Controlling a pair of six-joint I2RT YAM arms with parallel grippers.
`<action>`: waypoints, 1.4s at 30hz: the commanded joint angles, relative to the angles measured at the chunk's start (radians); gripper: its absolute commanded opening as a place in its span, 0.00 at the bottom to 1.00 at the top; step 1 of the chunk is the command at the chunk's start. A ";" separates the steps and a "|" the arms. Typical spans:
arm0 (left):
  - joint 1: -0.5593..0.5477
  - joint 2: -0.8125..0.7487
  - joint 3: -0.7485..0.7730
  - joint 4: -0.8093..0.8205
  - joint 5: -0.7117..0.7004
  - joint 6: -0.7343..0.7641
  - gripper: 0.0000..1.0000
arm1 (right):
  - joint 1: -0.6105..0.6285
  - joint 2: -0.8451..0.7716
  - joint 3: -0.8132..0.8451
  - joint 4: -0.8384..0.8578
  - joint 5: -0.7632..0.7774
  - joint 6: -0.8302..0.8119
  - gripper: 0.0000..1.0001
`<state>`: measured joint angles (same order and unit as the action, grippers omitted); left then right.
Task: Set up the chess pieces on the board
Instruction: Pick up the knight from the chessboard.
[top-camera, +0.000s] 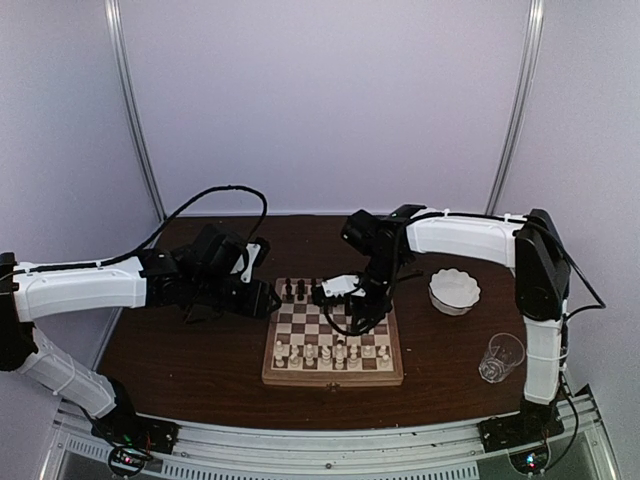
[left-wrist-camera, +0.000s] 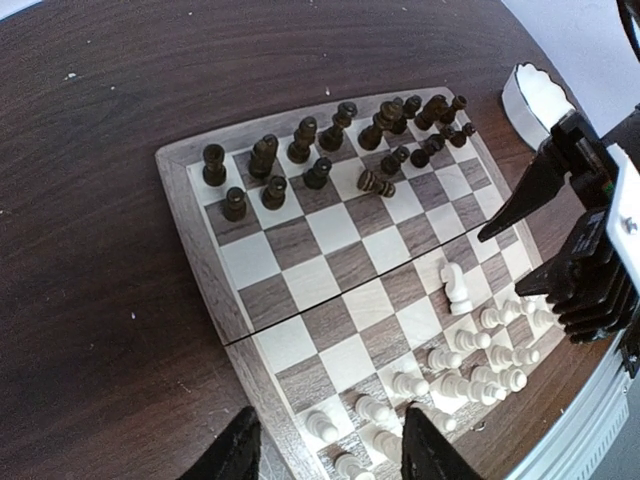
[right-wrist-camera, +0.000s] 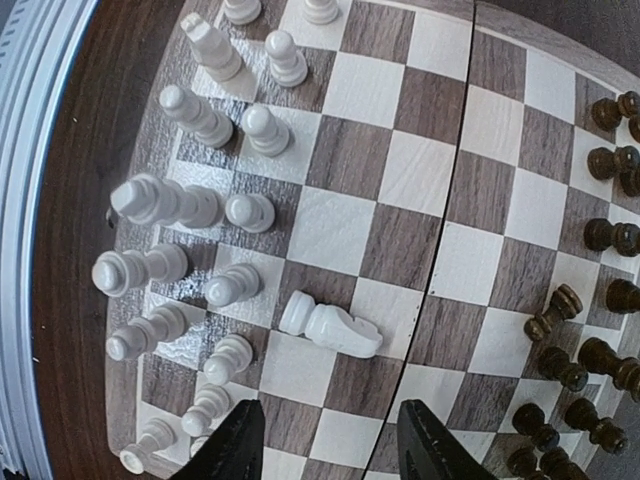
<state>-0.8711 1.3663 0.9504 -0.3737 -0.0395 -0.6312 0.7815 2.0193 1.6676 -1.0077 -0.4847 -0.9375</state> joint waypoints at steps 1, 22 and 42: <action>0.006 -0.024 0.001 0.003 0.007 -0.007 0.49 | 0.017 0.042 0.020 -0.003 0.054 -0.092 0.48; 0.015 -0.028 -0.001 -0.014 0.003 -0.026 0.49 | 0.055 0.159 0.079 0.032 0.073 -0.146 0.46; 0.027 0.039 -0.034 0.121 0.112 -0.003 0.50 | 0.005 0.107 0.061 -0.008 -0.047 -0.043 0.19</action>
<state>-0.8513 1.3739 0.9291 -0.3523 0.0048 -0.6491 0.8062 2.1773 1.7466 -0.9993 -0.4736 -1.0283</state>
